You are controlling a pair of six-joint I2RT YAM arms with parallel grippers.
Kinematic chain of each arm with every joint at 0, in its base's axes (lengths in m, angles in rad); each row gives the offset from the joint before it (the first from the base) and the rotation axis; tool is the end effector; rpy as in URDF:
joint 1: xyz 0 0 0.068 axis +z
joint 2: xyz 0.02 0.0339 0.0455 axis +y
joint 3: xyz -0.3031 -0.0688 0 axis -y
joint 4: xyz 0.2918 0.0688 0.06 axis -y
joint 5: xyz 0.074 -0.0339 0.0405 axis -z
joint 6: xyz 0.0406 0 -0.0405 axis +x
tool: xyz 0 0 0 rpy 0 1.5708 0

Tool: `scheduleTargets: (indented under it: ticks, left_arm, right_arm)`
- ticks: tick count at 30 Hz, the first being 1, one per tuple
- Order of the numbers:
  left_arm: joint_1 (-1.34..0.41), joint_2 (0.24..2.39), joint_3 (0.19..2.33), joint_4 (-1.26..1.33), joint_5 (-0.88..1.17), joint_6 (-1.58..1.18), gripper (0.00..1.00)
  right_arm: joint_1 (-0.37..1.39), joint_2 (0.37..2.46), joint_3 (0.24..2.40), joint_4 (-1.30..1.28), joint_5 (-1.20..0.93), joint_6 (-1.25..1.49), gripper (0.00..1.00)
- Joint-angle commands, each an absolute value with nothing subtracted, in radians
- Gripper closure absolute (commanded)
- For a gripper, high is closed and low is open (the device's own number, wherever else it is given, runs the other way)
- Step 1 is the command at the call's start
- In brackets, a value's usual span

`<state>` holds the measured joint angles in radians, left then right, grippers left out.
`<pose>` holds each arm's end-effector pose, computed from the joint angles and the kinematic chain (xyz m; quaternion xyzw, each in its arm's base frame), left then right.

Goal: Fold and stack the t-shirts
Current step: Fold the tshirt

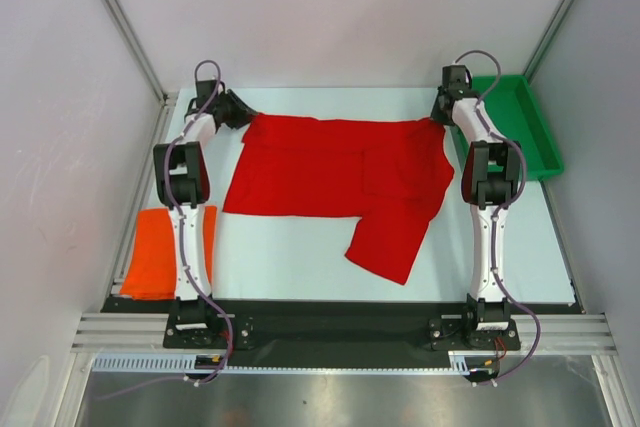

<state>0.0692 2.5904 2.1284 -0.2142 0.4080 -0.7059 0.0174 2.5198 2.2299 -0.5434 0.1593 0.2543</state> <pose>0.6525 0.0291 0.1262 -0.2525 0.8506 -0.3061 0.3451 0.6399 0.0047 0.1797 0.1384 0.9199 -0.0249 0.3660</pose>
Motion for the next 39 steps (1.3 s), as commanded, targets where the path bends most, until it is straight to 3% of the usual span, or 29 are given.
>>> scheduleTargets:
  ticks: [1, 2, 3, 4, 6, 11, 22, 29, 39]
  left_arm:
    - [0.084, 2.484, 2.152, -0.305, 0.272, -0.594, 0.61]
    - [0.087, 2.458, 2.149, -0.337, 0.237, -0.565, 0.56]
    - [0.089, 2.426, 2.148, -0.398, 0.189, -0.536, 0.44]
    - [0.087, 2.361, 2.132, -0.425, 0.114, -0.481, 0.41]
    - [0.090, 2.281, 2.061, -0.484, 0.043, -0.443, 0.39]
    - [0.086, 2.000, 1.794, -0.545, -0.057, -0.480, 0.40]
    - [0.034, 1.542, 1.077, -0.526, 0.064, -0.656, 0.45]
    - [0.009, 1.534, 0.969, -0.506, 0.043, -0.713, 0.44]
    - [0.009, 1.594, 0.951, -0.500, -0.055, -0.753, 0.47]
  right_arm:
    - [0.009, 2.500, 2.338, -0.580, 0.180, 0.236, 0.60]
    - [0.011, 2.494, 2.377, -0.604, 0.181, 0.239, 0.46]
    - [0.011, 2.475, 2.394, -0.630, 0.181, 0.242, 0.40]
    - [0.009, 2.461, 2.413, -0.685, 0.176, 0.261, 0.36]
    - [0.018, 2.406, 2.430, -0.731, 0.155, 0.265, 0.28]
    - [0.063, 2.246, 2.320, -0.885, 0.155, 0.308, 0.20]
    - [0.248, 1.680, 1.481, -0.793, -0.129, 0.405, 0.14]
    - [0.290, 1.362, 1.108, -0.735, -0.264, 0.477, 0.17]
    - [0.318, 1.201, 0.919, -0.716, -0.285, 0.528, 0.18]
